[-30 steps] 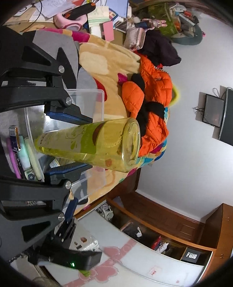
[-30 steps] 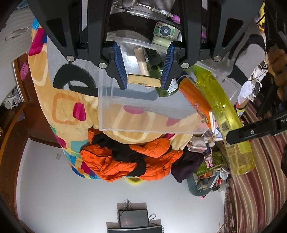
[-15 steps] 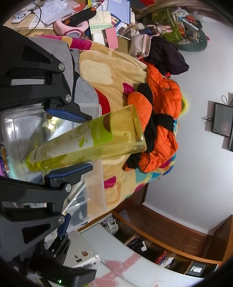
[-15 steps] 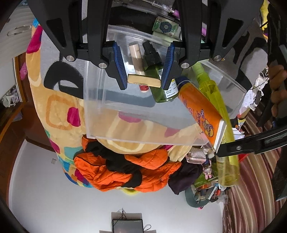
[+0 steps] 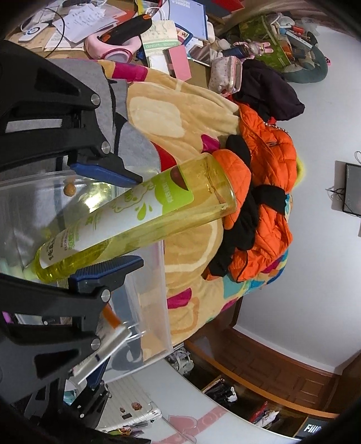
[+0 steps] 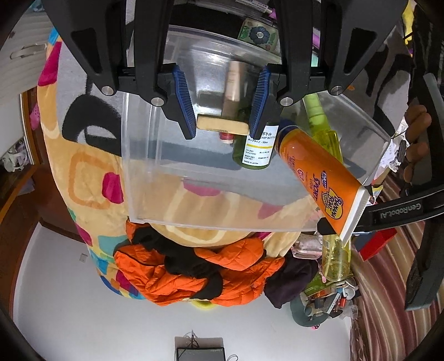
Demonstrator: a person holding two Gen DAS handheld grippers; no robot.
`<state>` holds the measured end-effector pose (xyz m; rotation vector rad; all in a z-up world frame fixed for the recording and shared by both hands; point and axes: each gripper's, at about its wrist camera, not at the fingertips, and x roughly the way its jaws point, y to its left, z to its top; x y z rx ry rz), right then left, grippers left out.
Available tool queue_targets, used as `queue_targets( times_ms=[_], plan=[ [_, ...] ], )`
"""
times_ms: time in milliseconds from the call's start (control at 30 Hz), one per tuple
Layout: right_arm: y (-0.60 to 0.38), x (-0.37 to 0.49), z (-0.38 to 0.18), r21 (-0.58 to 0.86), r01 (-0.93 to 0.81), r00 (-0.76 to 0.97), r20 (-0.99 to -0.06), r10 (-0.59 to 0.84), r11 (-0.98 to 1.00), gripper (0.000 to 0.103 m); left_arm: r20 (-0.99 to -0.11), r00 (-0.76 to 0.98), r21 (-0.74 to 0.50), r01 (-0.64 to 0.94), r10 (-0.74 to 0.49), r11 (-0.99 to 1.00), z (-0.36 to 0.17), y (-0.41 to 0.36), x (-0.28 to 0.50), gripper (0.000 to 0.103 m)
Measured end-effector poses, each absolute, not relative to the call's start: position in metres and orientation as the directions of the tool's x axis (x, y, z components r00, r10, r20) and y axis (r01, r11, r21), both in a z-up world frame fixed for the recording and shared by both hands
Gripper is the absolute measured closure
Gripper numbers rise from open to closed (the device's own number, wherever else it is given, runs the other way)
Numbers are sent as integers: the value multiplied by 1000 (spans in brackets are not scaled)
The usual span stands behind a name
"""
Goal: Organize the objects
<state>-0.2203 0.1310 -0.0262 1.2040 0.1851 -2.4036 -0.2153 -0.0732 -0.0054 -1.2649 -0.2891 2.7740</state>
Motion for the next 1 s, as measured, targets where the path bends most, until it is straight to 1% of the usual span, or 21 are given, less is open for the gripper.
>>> queue_targets(
  times_ms=[167,333,433,567,633,667,800,833,867,900,933,1000],
  plan=[
    [132,-218,-25,84,449,-512,-792,-333,-890,65,-749,-648,-196,20,137,-980,-9,-76,-213,50],
    [137,-215,-24,109,449,-497,-795,-349,-887,62,-760,-638,-181,24,124,-983,-8,-79,-209,49],
    [140,-210,-19,111,450,-506,-786,-355,-886,58,-760,-638,-185,28,125,-982,-7,-81,-204,48],
    [145,-202,-10,108,453,-524,-771,-362,-885,58,-761,-634,-193,21,136,-981,-4,-83,-196,46],
    [148,-199,-5,109,455,-532,-763,-368,-884,58,-757,-638,-191,13,139,-981,-1,-82,-192,43],
    [149,-196,-3,109,456,-535,-759,-371,-883,58,-754,-643,-183,9,135,-983,2,-80,-189,40],
    [156,-185,7,112,463,-551,-741,-384,-879,57,-736,-667,-151,-10,119,-988,14,-75,-174,39],
    [157,-181,9,111,465,-555,-737,-387,-878,54,-730,-672,-152,-18,125,-988,17,-73,-170,39],
    [159,-178,10,109,466,-559,-733,-388,-878,49,-726,-675,-155,-26,131,-988,20,-71,-167,37],
    [161,-173,13,103,468,-570,-724,-389,-878,46,-719,-681,-156,-36,139,-987,23,-69,-162,34],
    [163,-170,15,99,469,-577,-718,-390,-878,44,-712,-688,-155,-44,142,-987,26,-67,-157,32],
    [166,-162,18,96,474,-585,-709,-395,-875,44,-700,-699,-144,-61,145,-988,30,-62,-145,28]
  ],
)
